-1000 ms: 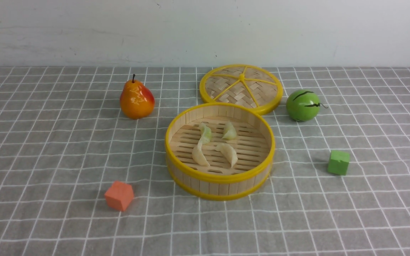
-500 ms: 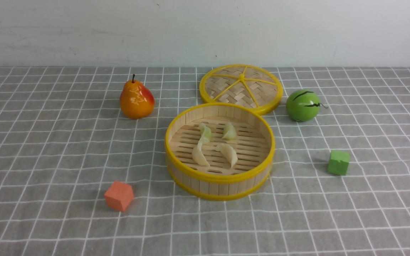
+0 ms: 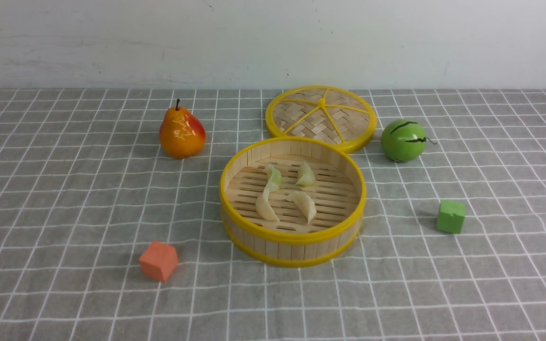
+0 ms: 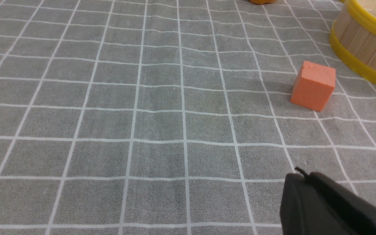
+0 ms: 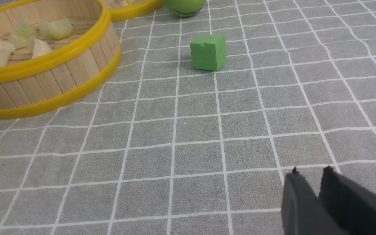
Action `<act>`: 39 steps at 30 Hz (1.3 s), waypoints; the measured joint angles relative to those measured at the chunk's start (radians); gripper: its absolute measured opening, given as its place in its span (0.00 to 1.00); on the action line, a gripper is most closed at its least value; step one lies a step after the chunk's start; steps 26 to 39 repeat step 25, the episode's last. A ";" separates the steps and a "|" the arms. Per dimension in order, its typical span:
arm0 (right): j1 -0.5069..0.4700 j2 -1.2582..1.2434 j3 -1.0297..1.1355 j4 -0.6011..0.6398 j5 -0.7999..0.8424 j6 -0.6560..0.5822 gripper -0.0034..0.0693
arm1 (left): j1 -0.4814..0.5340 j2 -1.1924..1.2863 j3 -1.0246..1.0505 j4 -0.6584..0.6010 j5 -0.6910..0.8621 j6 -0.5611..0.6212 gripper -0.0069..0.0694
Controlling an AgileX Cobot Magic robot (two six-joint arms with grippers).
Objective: Put the dumplings into the steamer on the table with the grey tablecloth.
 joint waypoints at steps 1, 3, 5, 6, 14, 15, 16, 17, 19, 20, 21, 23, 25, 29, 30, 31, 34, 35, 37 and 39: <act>0.000 0.000 0.000 0.000 0.000 0.000 0.20 | 0.000 0.000 0.000 0.000 0.000 0.000 0.08; 0.000 0.000 0.000 0.000 0.000 0.000 0.20 | 0.000 0.000 0.000 0.000 0.000 0.000 0.09; 0.000 0.000 0.000 0.000 0.000 0.000 0.20 | 0.000 0.000 0.000 0.000 0.000 0.000 0.09; 0.000 0.000 0.000 0.000 0.000 0.000 0.20 | 0.000 0.000 0.000 0.000 0.000 0.000 0.09; 0.000 0.000 0.000 0.000 0.000 0.000 0.22 | 0.000 0.000 0.000 0.000 0.000 0.000 0.10; 0.000 0.000 0.000 0.000 0.000 0.000 0.22 | 0.000 0.000 0.000 0.000 0.000 0.000 0.10; 0.000 0.000 0.000 0.000 0.000 0.000 0.22 | 0.000 0.000 0.000 0.000 0.000 0.000 0.10; 0.000 0.000 0.000 0.000 0.000 0.000 0.22 | 0.000 0.000 0.000 0.000 0.000 0.000 0.10; 0.000 0.000 0.000 0.000 0.000 0.000 0.22 | 0.000 0.000 0.000 0.000 0.000 0.000 0.11; 0.000 0.000 0.000 0.000 0.000 0.000 0.22 | 0.000 0.000 0.000 0.000 0.000 0.000 0.11; 0.000 0.000 0.000 0.000 0.000 0.000 0.22 | 0.000 0.000 0.000 0.000 0.000 0.000 0.11; 0.000 0.000 0.000 0.000 0.000 0.000 0.23 | 0.000 0.000 0.000 0.000 0.000 0.000 0.12; 0.000 0.000 0.000 0.000 0.000 0.000 0.23 | 0.000 0.000 0.000 0.000 0.000 0.000 0.12; 0.000 0.000 0.000 0.000 0.000 0.000 0.23 | 0.000 0.000 0.000 0.000 0.000 0.000 0.12; 0.000 0.000 0.000 0.000 0.000 0.000 0.23 | 0.000 0.000 0.000 0.000 0.000 0.000 0.12; 0.000 0.000 0.000 0.000 0.000 0.000 0.23 | 0.000 0.000 0.000 0.000 0.000 0.000 0.12; 0.000 0.000 0.000 0.000 0.000 0.000 0.23 | 0.000 0.000 0.000 0.000 0.000 0.000 0.12; 0.000 0.000 0.000 0.000 0.000 0.000 0.23 | 0.000 0.000 0.000 0.000 0.000 0.000 0.12; 0.000 0.000 0.000 0.000 0.000 0.000 0.23 | 0.000 0.000 0.000 0.000 0.000 0.000 0.12; 0.000 0.000 0.000 0.000 0.000 0.000 0.23 | 0.000 0.000 0.000 0.000 0.000 0.000 0.12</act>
